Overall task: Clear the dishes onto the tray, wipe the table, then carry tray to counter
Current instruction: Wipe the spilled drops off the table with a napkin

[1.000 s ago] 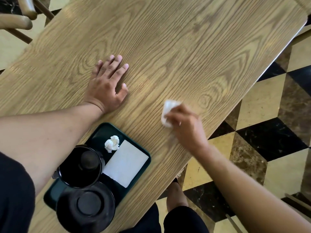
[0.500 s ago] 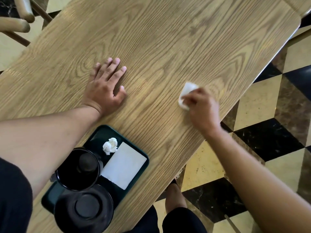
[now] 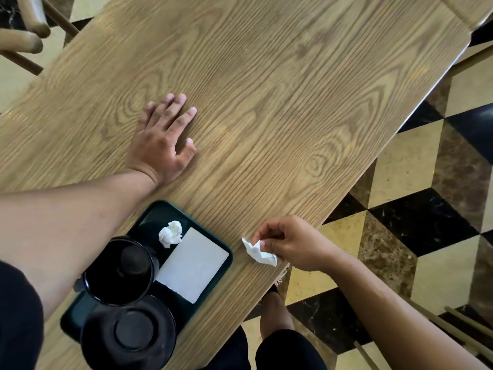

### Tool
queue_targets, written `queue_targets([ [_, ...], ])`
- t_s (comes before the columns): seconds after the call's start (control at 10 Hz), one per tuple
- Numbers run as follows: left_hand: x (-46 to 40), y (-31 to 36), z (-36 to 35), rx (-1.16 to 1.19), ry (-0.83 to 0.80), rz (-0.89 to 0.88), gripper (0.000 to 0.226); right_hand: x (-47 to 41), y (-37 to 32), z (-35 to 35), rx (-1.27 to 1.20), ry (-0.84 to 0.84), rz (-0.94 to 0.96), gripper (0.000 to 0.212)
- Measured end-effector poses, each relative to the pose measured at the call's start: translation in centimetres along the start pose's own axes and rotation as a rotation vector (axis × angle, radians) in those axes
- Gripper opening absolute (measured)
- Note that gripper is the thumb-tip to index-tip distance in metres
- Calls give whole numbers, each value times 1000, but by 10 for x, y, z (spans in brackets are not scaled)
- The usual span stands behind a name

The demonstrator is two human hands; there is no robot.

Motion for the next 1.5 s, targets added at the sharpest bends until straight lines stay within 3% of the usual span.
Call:
queue_targets([
  [0.1, 0, 0, -1, -2, 1, 0, 60, -6, -2, 6, 328, 116, 126, 12],
  [0.2, 0, -1, -1, -5, -3, -1, 60, -7, -5, 8, 620, 452, 384, 8],
  [0.3, 0, 0, -1, -2, 0, -1, 60, -6, -1, 10, 655, 620, 407, 10],
  [0.5, 0, -1, -2, 8, 7, -6, 59, -1, 1, -7, 564, 688, 222, 11],
  [0.6, 0, -1, -2, 4, 11, -16, 59, 7, 2, -15, 509, 761, 237, 11],
  [0.8, 0, -2, -3, -2, 27, -25, 59, 9, 4, -27, 599, 584, 354, 9],
  [0.9, 0, -2, -4, 0, 26, -26, 59, -4, 1, 17, 670, 634, 392, 7],
  [1.0, -1, -2, -3, 6, 22, -17, 60, -34, -3, 123, 629, 964, 152, 6],
  [1.1, -2, -2, -2, 6, 17, -15, 60, -47, -2, 144, 522, 1027, 44, 11],
  [1.3, 0, -1, -2, 4, 16, -21, 60, 1, 0, -6, 643, 696, 370, 4],
  [1.4, 0, -2, -3, -1, 19, -19, 60, -5, 8, 12, 665, 623, 431, 8],
  [1.5, -1, -2, -3, 10, 15, -11, 61, -34, 2, 69, 710, 821, 314, 10],
])
Point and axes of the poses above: each hand's wrist, its own x-axis away from the middle knuckle, its own z-axis out of the back of the hand, y = z × x, the point moved 4 cm from there along -x, towards the middle knuckle, and after that the axes turned 7 degrees about x, right-handed, at the moved point
